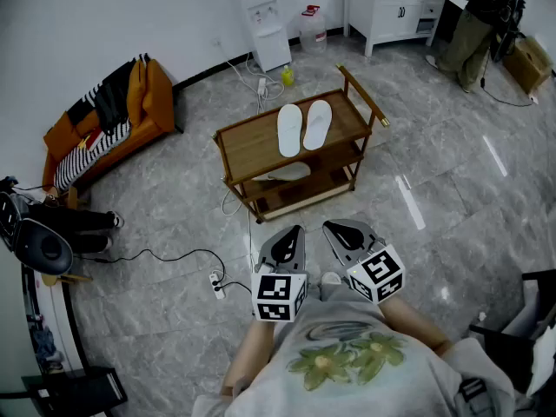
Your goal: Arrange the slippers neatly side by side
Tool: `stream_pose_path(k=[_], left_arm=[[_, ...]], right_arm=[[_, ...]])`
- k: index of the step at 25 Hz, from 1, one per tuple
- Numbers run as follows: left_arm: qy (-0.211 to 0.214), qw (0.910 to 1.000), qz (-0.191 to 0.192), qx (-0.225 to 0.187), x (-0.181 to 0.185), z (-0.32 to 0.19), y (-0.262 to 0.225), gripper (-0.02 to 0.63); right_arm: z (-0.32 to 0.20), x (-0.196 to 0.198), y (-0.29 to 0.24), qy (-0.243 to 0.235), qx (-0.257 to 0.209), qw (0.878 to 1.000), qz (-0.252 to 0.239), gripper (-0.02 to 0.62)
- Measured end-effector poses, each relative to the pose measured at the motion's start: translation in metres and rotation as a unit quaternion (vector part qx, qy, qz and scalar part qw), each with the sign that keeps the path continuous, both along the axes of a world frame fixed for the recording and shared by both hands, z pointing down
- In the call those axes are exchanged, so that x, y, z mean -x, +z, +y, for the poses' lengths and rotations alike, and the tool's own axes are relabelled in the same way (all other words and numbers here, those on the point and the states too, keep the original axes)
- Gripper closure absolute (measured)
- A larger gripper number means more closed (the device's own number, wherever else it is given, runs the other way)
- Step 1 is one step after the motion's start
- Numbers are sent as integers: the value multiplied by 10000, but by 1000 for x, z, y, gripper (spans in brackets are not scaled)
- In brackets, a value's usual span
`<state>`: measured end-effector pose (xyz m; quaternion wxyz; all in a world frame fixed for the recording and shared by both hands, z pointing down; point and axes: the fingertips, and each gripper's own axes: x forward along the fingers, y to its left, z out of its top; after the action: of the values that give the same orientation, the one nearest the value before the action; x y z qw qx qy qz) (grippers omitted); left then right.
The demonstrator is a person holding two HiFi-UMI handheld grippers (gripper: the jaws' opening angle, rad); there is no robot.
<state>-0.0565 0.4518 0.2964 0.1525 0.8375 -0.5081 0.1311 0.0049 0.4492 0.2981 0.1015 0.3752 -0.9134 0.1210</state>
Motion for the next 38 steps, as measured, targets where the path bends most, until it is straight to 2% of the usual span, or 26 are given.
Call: stream_pose_path(k=[17, 25, 38], left_arm=[[-195, 9997, 6, 163, -30, -24, 20, 589], [-263, 9993, -38, 270, -33, -40, 29, 589], [-74, 9995, -85, 312, -43, -128, 35, 589]], right_arm=[[-28, -32, 14, -136, 45, 9999, 89, 589], [-45, -36, 23, -171, 155, 9997, 101, 589], [-129, -43, 28, -97, 186, 9997, 138, 589]])
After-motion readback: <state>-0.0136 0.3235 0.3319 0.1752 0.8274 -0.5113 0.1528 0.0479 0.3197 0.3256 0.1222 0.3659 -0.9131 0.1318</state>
